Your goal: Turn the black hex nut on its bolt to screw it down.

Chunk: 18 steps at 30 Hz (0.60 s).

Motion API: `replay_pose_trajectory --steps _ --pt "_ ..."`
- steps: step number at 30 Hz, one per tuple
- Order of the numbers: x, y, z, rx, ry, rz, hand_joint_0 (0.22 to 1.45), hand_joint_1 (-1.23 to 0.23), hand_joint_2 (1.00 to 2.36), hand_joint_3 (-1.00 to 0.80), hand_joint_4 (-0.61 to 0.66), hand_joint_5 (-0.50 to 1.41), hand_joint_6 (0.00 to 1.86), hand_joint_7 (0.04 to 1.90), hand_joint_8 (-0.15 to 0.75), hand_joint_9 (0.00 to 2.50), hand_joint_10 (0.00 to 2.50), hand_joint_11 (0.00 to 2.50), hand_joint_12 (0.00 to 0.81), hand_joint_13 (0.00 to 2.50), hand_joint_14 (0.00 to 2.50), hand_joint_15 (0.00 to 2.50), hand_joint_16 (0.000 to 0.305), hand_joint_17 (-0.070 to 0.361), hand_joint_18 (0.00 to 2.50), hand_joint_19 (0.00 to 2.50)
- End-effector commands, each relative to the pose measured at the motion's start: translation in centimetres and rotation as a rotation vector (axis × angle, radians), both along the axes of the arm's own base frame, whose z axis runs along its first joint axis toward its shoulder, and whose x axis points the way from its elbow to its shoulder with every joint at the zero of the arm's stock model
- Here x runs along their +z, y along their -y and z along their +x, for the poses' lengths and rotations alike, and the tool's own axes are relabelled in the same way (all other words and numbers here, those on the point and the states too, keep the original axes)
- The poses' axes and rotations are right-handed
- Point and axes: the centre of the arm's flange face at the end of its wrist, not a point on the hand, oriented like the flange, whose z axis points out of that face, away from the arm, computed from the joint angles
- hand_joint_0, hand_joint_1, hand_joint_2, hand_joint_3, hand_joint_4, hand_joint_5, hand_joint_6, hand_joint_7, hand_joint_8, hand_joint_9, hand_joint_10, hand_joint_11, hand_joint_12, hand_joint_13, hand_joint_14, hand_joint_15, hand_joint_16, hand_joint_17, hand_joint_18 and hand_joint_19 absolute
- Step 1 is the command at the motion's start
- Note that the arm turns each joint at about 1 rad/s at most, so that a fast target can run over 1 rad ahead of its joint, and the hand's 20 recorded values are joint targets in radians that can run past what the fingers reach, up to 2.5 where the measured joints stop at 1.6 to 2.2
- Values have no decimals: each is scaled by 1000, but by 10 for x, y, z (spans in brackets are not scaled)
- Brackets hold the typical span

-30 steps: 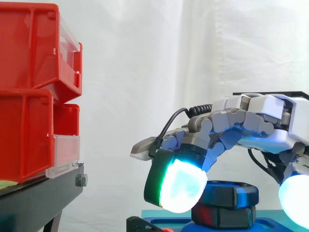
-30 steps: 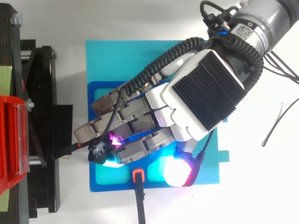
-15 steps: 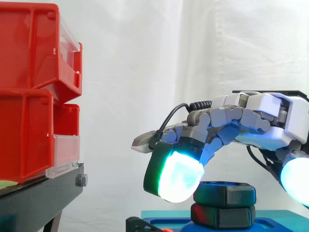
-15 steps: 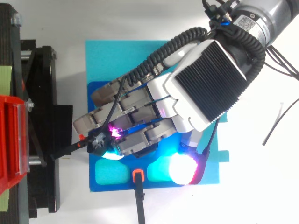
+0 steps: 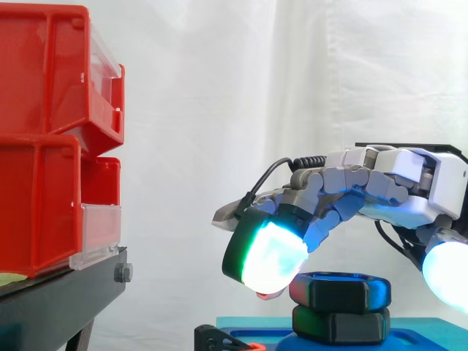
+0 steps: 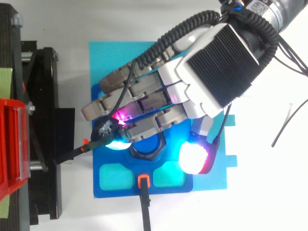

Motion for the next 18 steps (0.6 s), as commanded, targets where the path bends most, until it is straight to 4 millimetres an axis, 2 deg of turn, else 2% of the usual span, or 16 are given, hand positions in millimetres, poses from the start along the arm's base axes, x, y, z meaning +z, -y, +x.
replay_pose_trajectory --steps 1,11,18 --pt "0 7 -2 0 2 -4 442 -316 1000 -500 312 -86 501 1079 335 786 13 400 354 418 5 129 59 132 489 541" --pt "2 26 -8 11 17 -10 437 -312 1000 -500 318 -88 501 1066 337 791 11 413 358 422 5 124 59 134 501 540" --pt "4 29 -8 24 14 5 437 -310 1000 -500 320 -88 501 1064 337 791 11 409 355 422 5 124 59 134 502 540"
